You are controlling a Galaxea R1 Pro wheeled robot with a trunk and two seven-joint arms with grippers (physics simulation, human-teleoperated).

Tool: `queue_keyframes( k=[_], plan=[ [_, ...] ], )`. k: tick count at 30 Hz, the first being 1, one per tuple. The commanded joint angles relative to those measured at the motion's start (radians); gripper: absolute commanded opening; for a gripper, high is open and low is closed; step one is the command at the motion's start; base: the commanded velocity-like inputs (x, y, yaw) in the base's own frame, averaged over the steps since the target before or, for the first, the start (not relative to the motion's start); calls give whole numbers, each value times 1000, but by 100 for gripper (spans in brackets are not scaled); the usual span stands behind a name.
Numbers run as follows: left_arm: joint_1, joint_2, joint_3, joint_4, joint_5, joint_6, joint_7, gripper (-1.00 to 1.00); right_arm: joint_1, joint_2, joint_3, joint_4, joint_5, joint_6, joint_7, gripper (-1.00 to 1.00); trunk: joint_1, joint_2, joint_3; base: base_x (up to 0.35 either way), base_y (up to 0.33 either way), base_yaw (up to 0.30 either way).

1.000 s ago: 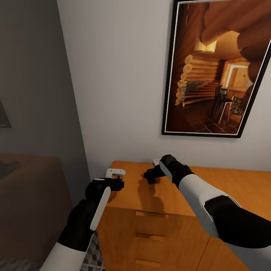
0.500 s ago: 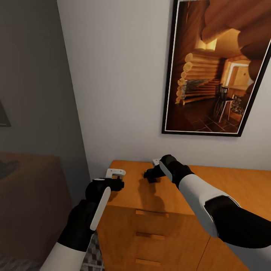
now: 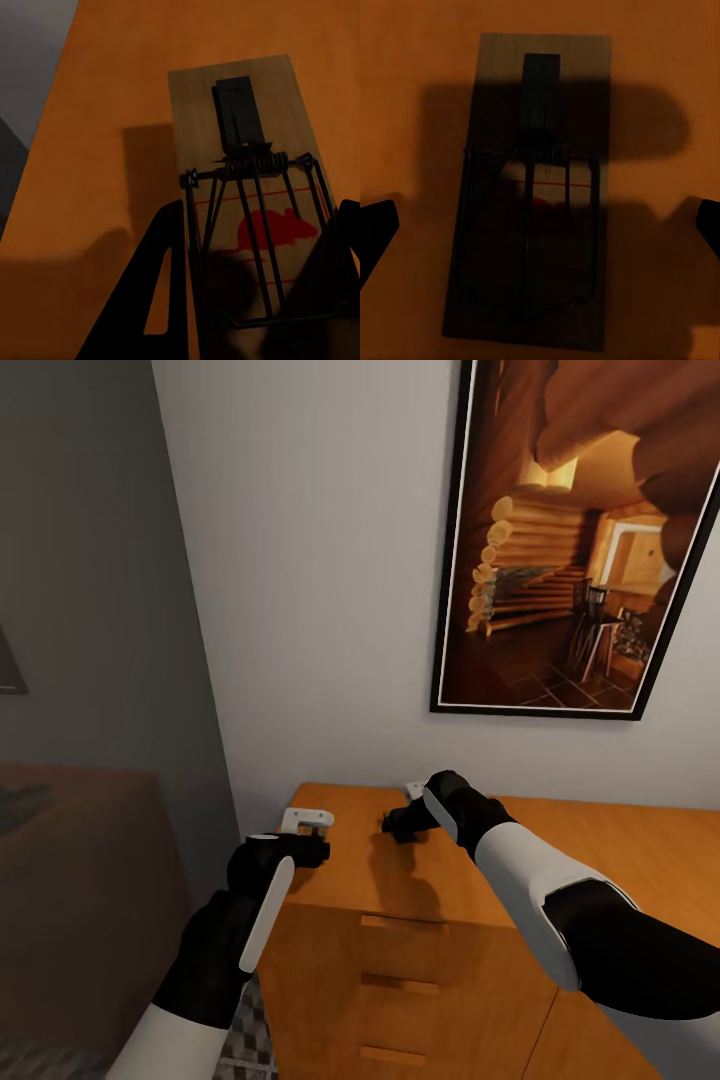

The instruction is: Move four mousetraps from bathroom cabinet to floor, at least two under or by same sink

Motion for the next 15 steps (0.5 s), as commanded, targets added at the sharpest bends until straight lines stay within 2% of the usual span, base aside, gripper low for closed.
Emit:
queue_keyframes(
  k=[1, 9, 13, 15],
  plan=[
    [-1, 0, -1, -1, 9, 3, 11, -100, 0, -1, 8, 0, -13, 4, -2, 100, 0, 0, -1, 0, 0, 0],
    [-1, 0, -1, -1, 9, 3, 11, -100, 0, -1, 8, 0, -13, 4, -1, 100, 0, 0, -1, 0, 0, 0],
    [-1, 0, -1, 0, 9, 3, 11, -100, 0, -1, 8, 0, -13, 4, -1, 100, 15, -28, -14, 0, 0, 0],
    [-1, 0, -1, 0, 9, 3, 11, -100, 0, -1, 8, 0, -13, 4, -1, 100, 15, -28, -14, 0, 0, 0]
  ],
)
